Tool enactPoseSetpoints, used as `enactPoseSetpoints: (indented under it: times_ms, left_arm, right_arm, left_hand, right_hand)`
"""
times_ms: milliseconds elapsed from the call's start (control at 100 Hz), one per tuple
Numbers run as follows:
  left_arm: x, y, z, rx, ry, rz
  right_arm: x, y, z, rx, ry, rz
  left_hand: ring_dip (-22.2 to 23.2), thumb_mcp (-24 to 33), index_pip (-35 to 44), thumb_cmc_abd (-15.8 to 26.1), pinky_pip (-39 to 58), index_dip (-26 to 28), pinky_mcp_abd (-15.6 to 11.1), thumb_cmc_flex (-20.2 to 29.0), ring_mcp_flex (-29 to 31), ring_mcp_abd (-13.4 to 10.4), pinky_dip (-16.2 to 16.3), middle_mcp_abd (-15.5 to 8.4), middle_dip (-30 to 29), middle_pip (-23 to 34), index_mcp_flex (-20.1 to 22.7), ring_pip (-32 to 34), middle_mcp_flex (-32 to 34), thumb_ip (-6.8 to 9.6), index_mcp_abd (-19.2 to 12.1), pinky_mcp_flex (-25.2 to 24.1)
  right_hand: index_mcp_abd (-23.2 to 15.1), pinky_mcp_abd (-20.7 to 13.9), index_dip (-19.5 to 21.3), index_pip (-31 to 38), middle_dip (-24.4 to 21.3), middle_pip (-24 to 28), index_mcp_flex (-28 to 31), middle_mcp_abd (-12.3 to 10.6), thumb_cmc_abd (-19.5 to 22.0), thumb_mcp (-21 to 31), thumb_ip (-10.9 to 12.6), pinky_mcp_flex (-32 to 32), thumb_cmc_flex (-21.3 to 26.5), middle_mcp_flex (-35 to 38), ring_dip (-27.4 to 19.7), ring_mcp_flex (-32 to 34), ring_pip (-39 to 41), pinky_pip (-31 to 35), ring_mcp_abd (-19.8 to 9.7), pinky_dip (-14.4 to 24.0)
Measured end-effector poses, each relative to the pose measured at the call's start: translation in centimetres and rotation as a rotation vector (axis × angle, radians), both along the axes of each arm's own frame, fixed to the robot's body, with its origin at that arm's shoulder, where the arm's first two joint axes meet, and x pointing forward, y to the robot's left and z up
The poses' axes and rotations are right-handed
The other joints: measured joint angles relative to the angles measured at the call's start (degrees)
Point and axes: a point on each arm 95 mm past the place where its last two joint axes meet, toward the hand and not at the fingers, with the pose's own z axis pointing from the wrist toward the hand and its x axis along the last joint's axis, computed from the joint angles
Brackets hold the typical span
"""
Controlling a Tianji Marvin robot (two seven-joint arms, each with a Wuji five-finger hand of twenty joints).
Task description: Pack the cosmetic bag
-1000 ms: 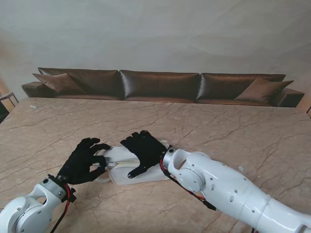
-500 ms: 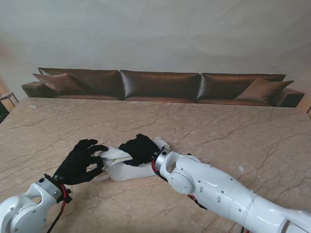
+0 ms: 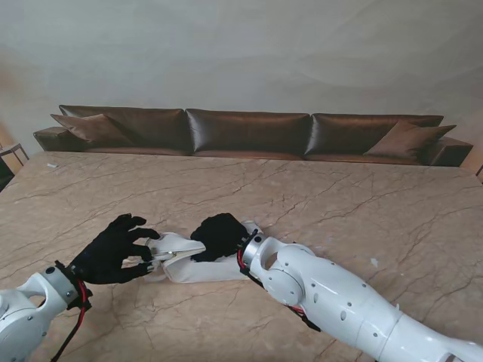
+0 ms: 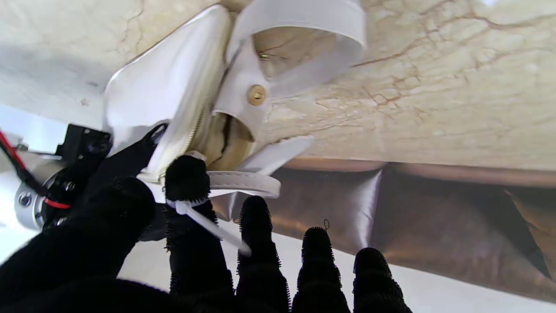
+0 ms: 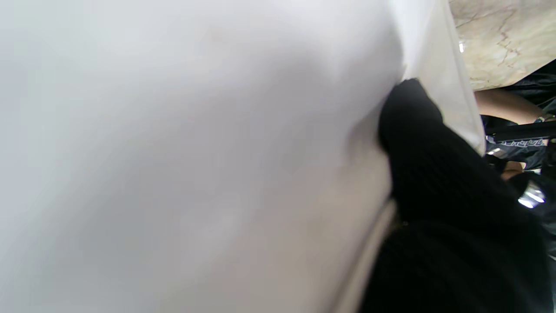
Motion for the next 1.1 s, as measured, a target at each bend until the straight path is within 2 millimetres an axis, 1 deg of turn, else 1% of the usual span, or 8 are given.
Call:
enactPoseSetpoints:
  times_ms: [120, 320, 430, 570, 900, 950, 990, 1100]
  left_arm:
    - [0.0, 0.6, 0.1, 0.008, -0.017, 0.011]
    - [-0.1, 1.5, -1.2, -0.035, -0.107, 0.078]
    - [0.1, 1.8, -3.2, -0.074, -0.046, 0.131]
    - [0.4, 2.6, -4.7, -0.089, -0.012, 0.176]
    - [-0.1, 3.0, -4.9, -0.151, -0.048, 0.210]
    - [-0.1, 3.8, -5.1, -0.149, -0.051, 0.236]
    - [-0.2, 4.5, -5.3, -0.149, -0.048, 0.255]
    - [-0.4, 4.6, -6.0, -0.212, -0.018, 0.271]
  right_arm:
    - [0.2, -0.6, 0.1, 0.017, 0.022, -0.008]
    - [0.5, -1.7, -1.1, 0.180, 0.105, -0.060]
    - [0.3, -2.0, -1.7, 0.219, 0.143, -0.084]
    - [-0.2, -2.4, -2.0, 0.228, 0.154, -0.097]
    - [-0.7, -3.1, -2.2, 0.262, 0.135, -0.127]
    - [-0.5, -3.6, -2.2, 0.269, 0.130, -0.145]
    - [-0.4, -3.9, -2.2, 0.269, 0.126, -0.153]
    - [-0.4, -4.0, -2.2, 0.269, 0.119, -0.155]
  left_hand:
    - [0.00, 1.29, -23.30, -2.74, 0.03, 0.57, 0.02, -0.03, 0.01, 0.01, 0.35, -0.01, 0.01, -0.49, -0.82, 0.00, 0.00, -0.01, -2.64, 0.00]
    - [0.00, 2.81, -47.45, -3.12, 0.50, 0.51, 0.02, 0.12, 0.01, 0.01, 1.69, -0.01, -2.04, -1.44, -2.28, 0.09, -0.12, -0.01, -9.31, -0.07]
    - [0.00, 2.87, -50.71, -3.12, 0.69, -0.04, 0.02, 0.12, 0.02, 0.01, 2.32, 0.02, -2.37, -1.45, -2.71, 0.45, -0.12, -0.01, -14.81, -0.07]
    - [0.00, 3.32, -67.65, -3.12, 0.69, -4.06, 0.03, 0.14, 0.02, 0.04, 2.33, 0.03, -2.38, -1.45, -2.92, 0.69, -0.12, -0.01, -21.19, -0.07]
    - [0.06, 4.07, -67.58, -4.39, 0.73, -7.10, 0.27, 0.15, 0.67, 0.03, 2.89, -0.01, -2.38, -1.46, -0.63, 2.09, -0.06, -0.01, -21.59, -0.08]
    - [0.16, 4.34, -55.74, -4.39, 1.01, -5.47, 0.46, 0.15, 1.29, 0.06, 3.22, -0.01, -2.38, -1.45, 1.75, 2.13, -0.03, -0.01, -17.27, -0.11]
    - [0.16, 5.30, -63.56, -4.39, 1.34, -6.12, 0.79, 0.16, 1.29, 0.59, 3.83, 0.02, -2.38, -1.45, 1.65, 2.12, -0.02, -0.01, -20.95, -0.29]
    - [0.67, 5.40, -63.55, -4.39, 1.41, -6.23, 0.78, 0.19, 1.31, 0.60, 4.74, 0.02, -2.25, -1.13, 1.68, 2.14, 0.55, -0.04, -20.96, -0.34]
  right_hand:
    - [0.00, 0.63, 3.21, 0.22, 1.87, 2.04, 0.54, 0.18, 0.02, 0.00, -0.01, 0.50, -0.04, 0.02, 1.31, 0.00, 1.86, 0.47, -0.04, 2.49]
    - [-0.01, 2.44, 5.46, 0.68, 4.11, 4.43, 0.63, 0.33, 0.02, -0.01, -0.01, 1.92, -0.04, 0.02, 4.38, -0.04, 5.27, 2.38, -0.04, 6.37]
    - [-0.01, 3.65, 5.48, 0.69, 4.21, 5.50, 1.10, 0.41, -0.86, -0.01, -0.01, 2.47, -0.04, 0.02, 5.31, -0.12, 7.09, 3.86, -0.04, 7.53]
    - [-0.01, 4.14, 5.48, 0.69, 4.62, 5.86, 1.17, 0.41, -0.96, -0.02, -0.01, 2.86, -0.04, 0.02, 6.16, -0.17, 7.47, 4.18, -0.04, 8.20]
    - [-0.08, 4.81, 5.51, 1.11, 5.36, 6.10, 1.30, 0.42, -0.96, -0.03, -0.01, 2.87, -0.04, 0.02, 6.53, -0.27, 8.04, 4.23, -0.04, 8.89]
    - [-0.37, 4.96, 5.54, 3.03, 5.37, 7.47, 1.30, 0.42, -0.96, -0.03, -0.01, 2.87, -0.04, 0.02, 6.54, -0.27, 8.49, 4.23, -0.04, 8.89]
    - [-1.28, 4.97, 5.95, 3.72, 5.39, 8.34, 1.30, 0.34, -0.96, -0.06, -0.01, 2.87, -1.02, 0.02, 6.57, -0.27, 8.70, 4.23, -0.05, 8.89]
    - [-2.16, 4.97, 5.96, 5.03, 5.93, 8.93, 1.51, 0.06, -0.96, -0.06, -0.01, 2.87, -1.93, 0.10, 6.59, -0.27, 9.44, 4.23, -0.07, 9.37]
